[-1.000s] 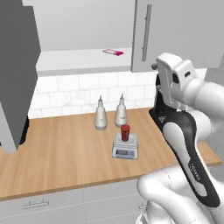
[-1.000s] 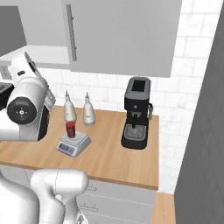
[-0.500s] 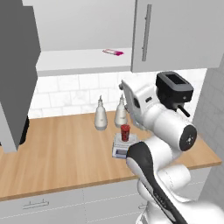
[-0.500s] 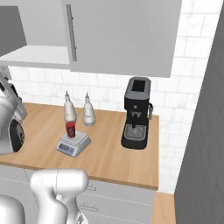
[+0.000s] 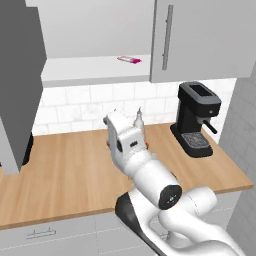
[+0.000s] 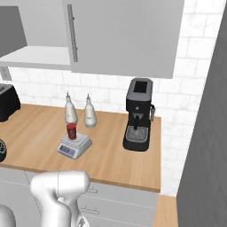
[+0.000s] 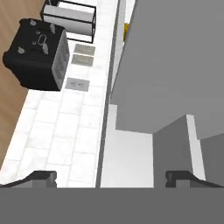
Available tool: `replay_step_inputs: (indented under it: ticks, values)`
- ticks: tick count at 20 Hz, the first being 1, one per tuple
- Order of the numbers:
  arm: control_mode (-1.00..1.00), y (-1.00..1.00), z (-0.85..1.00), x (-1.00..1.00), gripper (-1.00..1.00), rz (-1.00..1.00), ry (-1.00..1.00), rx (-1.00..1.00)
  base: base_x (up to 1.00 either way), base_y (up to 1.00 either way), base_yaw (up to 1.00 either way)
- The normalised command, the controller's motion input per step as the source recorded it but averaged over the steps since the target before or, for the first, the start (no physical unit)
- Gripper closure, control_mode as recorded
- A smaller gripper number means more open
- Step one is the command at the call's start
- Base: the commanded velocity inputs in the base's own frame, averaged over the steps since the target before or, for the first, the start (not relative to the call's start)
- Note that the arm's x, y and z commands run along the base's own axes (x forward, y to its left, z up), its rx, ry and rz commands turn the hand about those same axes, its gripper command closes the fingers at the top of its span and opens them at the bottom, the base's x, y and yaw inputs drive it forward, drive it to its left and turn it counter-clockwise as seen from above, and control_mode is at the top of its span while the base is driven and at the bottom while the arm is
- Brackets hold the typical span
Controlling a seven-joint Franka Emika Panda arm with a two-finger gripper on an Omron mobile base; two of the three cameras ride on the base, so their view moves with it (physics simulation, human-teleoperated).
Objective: Pick the yogurt and place it on the digital scale for weighing, and close the cabinet.
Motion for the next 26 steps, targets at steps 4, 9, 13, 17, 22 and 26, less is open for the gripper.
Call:
replay_step_inputs:
  ticks: [4,9,13,17,22,26]
  values:
    - [-1.0,0.44,-0.26,0.0,-1.0,0.0,0.01,0.17,0.0,0.0,0.0]
    - [-1.0,0.63,-0.37,-0.19,-1.0,0.0,0.0,0.21,0.0,0.0,0.0]
    - [-1.0,0.88,-0.36,-0.38,-1.0,0.01,-0.01,0.21,0.0,0.0,0.0]
    - [-1.0,0.91,-0.03,-0.7,-1.0,0.0,-0.04,0.07,0.0,0.0,0.0]
    - [-1.0,0.95,0.0,-0.53,-1.0,0.0,-0.13,0.0,0.0,0.0,0.0]
    - [-1.0,0.84,-0.12,-0.13,-1.0,-0.06,-0.19,0.0,0.0,0.0,0.0]
